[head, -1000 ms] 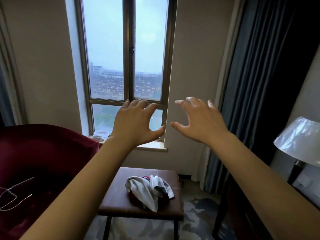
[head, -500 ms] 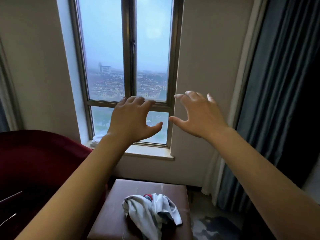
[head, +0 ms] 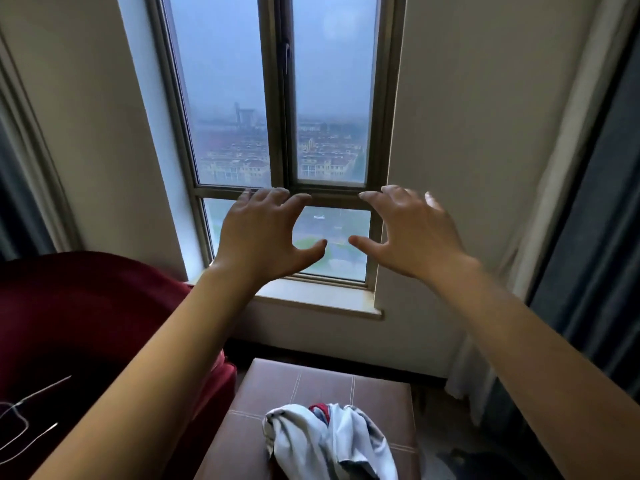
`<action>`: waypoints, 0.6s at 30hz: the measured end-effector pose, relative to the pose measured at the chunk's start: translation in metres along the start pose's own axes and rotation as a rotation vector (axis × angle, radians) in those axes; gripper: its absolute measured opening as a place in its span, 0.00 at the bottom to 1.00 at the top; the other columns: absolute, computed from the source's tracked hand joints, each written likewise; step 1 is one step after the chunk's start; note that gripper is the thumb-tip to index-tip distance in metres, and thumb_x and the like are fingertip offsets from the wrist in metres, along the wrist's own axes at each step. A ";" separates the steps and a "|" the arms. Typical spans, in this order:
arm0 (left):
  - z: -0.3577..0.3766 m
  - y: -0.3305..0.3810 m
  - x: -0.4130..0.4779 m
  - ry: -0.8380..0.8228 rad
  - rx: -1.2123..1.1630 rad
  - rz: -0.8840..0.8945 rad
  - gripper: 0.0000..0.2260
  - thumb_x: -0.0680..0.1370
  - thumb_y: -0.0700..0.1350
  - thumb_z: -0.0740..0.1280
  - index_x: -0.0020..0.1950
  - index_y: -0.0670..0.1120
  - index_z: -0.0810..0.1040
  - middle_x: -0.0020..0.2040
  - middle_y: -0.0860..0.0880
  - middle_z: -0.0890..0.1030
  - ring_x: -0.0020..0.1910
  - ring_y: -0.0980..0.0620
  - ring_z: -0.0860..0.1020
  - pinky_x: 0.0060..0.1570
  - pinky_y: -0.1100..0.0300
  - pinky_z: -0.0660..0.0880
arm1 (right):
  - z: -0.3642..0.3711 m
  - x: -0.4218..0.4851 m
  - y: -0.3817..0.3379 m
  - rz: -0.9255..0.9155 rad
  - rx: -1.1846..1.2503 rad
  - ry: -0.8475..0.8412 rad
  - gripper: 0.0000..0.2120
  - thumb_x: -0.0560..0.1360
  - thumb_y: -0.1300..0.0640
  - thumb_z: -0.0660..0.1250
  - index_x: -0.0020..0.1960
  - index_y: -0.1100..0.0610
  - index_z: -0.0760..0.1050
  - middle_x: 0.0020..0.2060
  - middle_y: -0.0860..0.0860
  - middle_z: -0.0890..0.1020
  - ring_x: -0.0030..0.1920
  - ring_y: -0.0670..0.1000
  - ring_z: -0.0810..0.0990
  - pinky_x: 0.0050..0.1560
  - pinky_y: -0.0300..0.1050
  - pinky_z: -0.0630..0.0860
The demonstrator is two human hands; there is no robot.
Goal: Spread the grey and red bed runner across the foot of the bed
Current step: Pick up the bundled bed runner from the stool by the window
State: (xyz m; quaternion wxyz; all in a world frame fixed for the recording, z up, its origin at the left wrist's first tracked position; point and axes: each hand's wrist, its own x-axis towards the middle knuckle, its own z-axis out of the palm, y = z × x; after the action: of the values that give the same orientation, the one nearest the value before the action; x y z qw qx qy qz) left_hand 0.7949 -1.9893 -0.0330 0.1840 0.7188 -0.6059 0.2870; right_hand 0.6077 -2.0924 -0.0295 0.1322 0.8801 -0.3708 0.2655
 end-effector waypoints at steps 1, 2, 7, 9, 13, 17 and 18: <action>0.011 -0.005 0.007 -0.005 -0.002 0.002 0.32 0.69 0.68 0.60 0.68 0.53 0.70 0.64 0.49 0.76 0.65 0.46 0.71 0.67 0.48 0.64 | 0.012 0.008 0.002 0.003 0.010 -0.012 0.34 0.71 0.33 0.61 0.72 0.47 0.62 0.70 0.52 0.68 0.71 0.52 0.65 0.70 0.62 0.58; 0.023 -0.010 0.015 -0.007 -0.007 0.004 0.32 0.69 0.67 0.61 0.68 0.53 0.70 0.64 0.49 0.75 0.66 0.46 0.70 0.68 0.48 0.63 | 0.024 0.015 0.003 0.005 0.019 -0.019 0.34 0.71 0.33 0.61 0.72 0.47 0.62 0.70 0.51 0.68 0.71 0.52 0.65 0.70 0.61 0.58; 0.091 -0.036 0.044 0.012 -0.090 -0.001 0.33 0.68 0.68 0.58 0.68 0.53 0.71 0.64 0.48 0.76 0.65 0.45 0.71 0.67 0.45 0.65 | 0.085 0.050 0.008 0.044 0.060 -0.024 0.34 0.71 0.34 0.62 0.72 0.47 0.62 0.68 0.51 0.69 0.69 0.52 0.66 0.70 0.61 0.59; 0.127 -0.046 0.047 -0.020 -0.104 0.019 0.33 0.67 0.68 0.59 0.68 0.52 0.71 0.63 0.47 0.77 0.63 0.44 0.73 0.65 0.47 0.66 | 0.116 0.061 0.009 0.060 0.065 -0.065 0.34 0.70 0.34 0.62 0.72 0.47 0.61 0.69 0.51 0.69 0.69 0.52 0.66 0.70 0.62 0.59; 0.208 -0.064 0.041 -0.175 -0.100 0.042 0.35 0.67 0.68 0.59 0.69 0.52 0.70 0.65 0.45 0.75 0.65 0.43 0.71 0.68 0.46 0.63 | 0.187 0.074 0.010 0.106 0.119 -0.154 0.35 0.70 0.35 0.63 0.73 0.47 0.59 0.69 0.51 0.68 0.70 0.52 0.65 0.70 0.63 0.59; 0.281 -0.071 0.024 -0.257 -0.122 0.032 0.35 0.66 0.68 0.58 0.67 0.50 0.72 0.64 0.44 0.76 0.64 0.43 0.72 0.68 0.45 0.63 | 0.264 0.064 0.013 0.136 0.157 -0.213 0.36 0.69 0.36 0.64 0.73 0.47 0.61 0.70 0.53 0.68 0.70 0.54 0.65 0.70 0.63 0.58; 0.298 -0.070 0.018 -0.282 -0.129 0.033 0.35 0.65 0.68 0.59 0.67 0.50 0.72 0.64 0.44 0.76 0.64 0.43 0.72 0.68 0.45 0.63 | 0.283 0.058 0.015 0.135 0.149 -0.237 0.36 0.69 0.36 0.64 0.73 0.48 0.61 0.70 0.53 0.67 0.70 0.54 0.65 0.70 0.62 0.58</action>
State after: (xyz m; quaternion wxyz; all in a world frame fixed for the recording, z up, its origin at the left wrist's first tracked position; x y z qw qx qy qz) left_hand 0.9220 -2.1715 -0.2446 0.1381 0.7288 -0.6544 0.1467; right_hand 0.7351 -2.2581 -0.2297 0.0034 0.8856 -0.4215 0.1948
